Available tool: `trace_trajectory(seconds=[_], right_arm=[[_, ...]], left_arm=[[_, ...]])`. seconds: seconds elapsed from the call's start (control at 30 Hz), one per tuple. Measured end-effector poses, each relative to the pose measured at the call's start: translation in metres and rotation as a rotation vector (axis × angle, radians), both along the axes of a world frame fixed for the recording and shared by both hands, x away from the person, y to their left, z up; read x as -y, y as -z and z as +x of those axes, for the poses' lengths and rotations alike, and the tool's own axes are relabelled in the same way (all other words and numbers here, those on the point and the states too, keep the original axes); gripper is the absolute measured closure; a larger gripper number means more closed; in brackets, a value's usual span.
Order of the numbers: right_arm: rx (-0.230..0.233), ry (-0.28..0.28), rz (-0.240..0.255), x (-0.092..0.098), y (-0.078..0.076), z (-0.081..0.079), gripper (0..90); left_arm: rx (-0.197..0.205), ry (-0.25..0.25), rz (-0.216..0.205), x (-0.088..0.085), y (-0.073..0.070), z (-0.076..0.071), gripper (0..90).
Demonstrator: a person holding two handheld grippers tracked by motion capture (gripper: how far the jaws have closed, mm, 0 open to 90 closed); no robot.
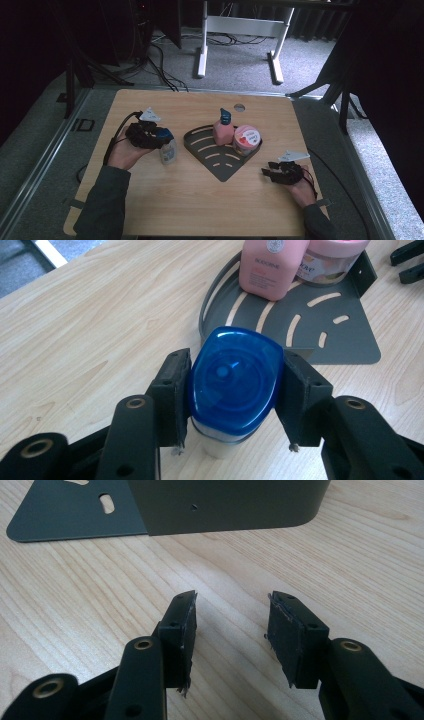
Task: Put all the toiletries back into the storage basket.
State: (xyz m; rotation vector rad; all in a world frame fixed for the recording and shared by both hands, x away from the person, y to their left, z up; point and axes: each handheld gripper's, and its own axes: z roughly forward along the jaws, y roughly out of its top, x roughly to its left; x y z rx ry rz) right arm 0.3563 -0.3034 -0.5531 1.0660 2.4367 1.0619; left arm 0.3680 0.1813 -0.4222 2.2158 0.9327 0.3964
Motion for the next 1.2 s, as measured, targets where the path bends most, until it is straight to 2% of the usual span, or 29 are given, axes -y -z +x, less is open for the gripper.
trace_trajectory(seconds=[0.3, 0.5, 0.83, 1.2], right_arm=[[0.0, 0.0, 0.001, 0.0, 0.0, 0.0, 54.2], [0.0, 0.0, 0.002, 0.0, 0.0, 0.0, 54.2], [-0.001, 0.0, 0.003, 0.0, 0.0, 0.0, 54.1], [-0.003, -0.001, 0.003, 0.001, 0.0, 0.0, 54.0]], left_arm=[[-0.011, -0.001, 0.014, 0.001, 0.0, -0.001, 52.4], [-0.03, 0.015, 0.046, 0.004, 0.004, 0.003, 49.8], [-0.068, 0.024, 0.067, 0.009, 0.012, 0.013, 48.3], [-0.102, 0.043, 0.108, 0.016, 0.016, 0.022, 48.2]])
